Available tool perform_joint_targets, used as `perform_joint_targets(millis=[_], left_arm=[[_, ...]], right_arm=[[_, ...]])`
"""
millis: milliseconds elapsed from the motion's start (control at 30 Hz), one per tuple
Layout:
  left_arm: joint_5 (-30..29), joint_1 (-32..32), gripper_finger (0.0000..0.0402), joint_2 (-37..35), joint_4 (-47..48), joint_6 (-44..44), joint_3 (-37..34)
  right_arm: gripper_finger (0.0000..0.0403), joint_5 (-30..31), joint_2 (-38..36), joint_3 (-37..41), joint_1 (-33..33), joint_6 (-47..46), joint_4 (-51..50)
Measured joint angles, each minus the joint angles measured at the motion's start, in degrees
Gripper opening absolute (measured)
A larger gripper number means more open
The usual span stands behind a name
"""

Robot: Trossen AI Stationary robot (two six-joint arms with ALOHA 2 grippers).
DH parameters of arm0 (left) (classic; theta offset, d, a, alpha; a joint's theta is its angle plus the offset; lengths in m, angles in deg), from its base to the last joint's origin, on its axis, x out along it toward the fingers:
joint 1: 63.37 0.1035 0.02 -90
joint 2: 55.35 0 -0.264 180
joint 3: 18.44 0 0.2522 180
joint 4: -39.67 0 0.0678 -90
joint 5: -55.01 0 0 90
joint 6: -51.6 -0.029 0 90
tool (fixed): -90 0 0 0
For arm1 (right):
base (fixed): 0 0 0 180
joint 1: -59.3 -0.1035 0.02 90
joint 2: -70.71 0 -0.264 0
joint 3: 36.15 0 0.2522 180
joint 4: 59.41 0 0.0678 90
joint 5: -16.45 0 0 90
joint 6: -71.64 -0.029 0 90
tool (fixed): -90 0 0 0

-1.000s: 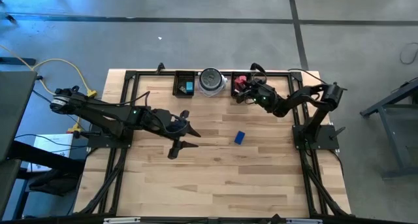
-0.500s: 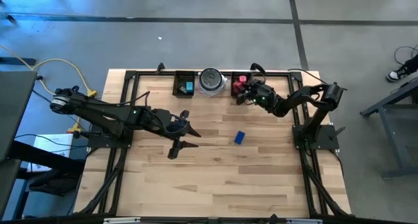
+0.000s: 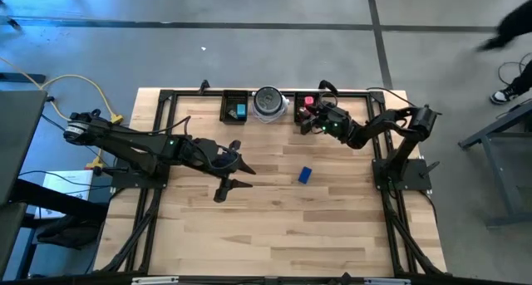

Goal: Pick & Place Office items
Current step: Put the blue timer into the left black basket

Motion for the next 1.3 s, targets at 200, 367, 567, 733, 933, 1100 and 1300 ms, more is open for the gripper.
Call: perform_joint_targets(millis=[200,367,567,733,933,1100,1300], left_arm=[[-1.3,0.0,0.0181,0.0,0.0,-2.2,0.0],[-5.1,0.0,0.0181,-0.5,0.7,-4.4,0.0],[-6.6,0.7,0.0181,-4.9,5.7,-4.9,0.0],[-6.5,0.7,0.0181,-9.5,7.5,-4.8,0.0],[-6.5,0.7,0.0181,-11.7,12.5,-4.0,0.0],[-6.4,0.7,0.0181,-11.5,13.8,-2.8,-0.3],[-6.4,0.5,0.0181,-11.5,13.8,-2.2,-0.9]], right_arm=[[0.0180,-14.1,-0.5,0.0,-0.4,0.7,10.8],[0.0180,-21.1,-7.2,0.0,-3.0,4.0,14.0],[0.0180,-26.0,-24.7,0.4,-9.2,13.5,-1.8],[0.0180,-22.7,-39.5,0.3,-17.7,20.2,-19.7],[0.0180,-5.2,-46.7,0.5,-31.3,24.3,-39.8],[0.0180,3.2,-44.7,0.3,-39.6,24.4,-44.1],[0.0180,1.2,-39.6,-4.5,-40.5,16.6,-55.9]])
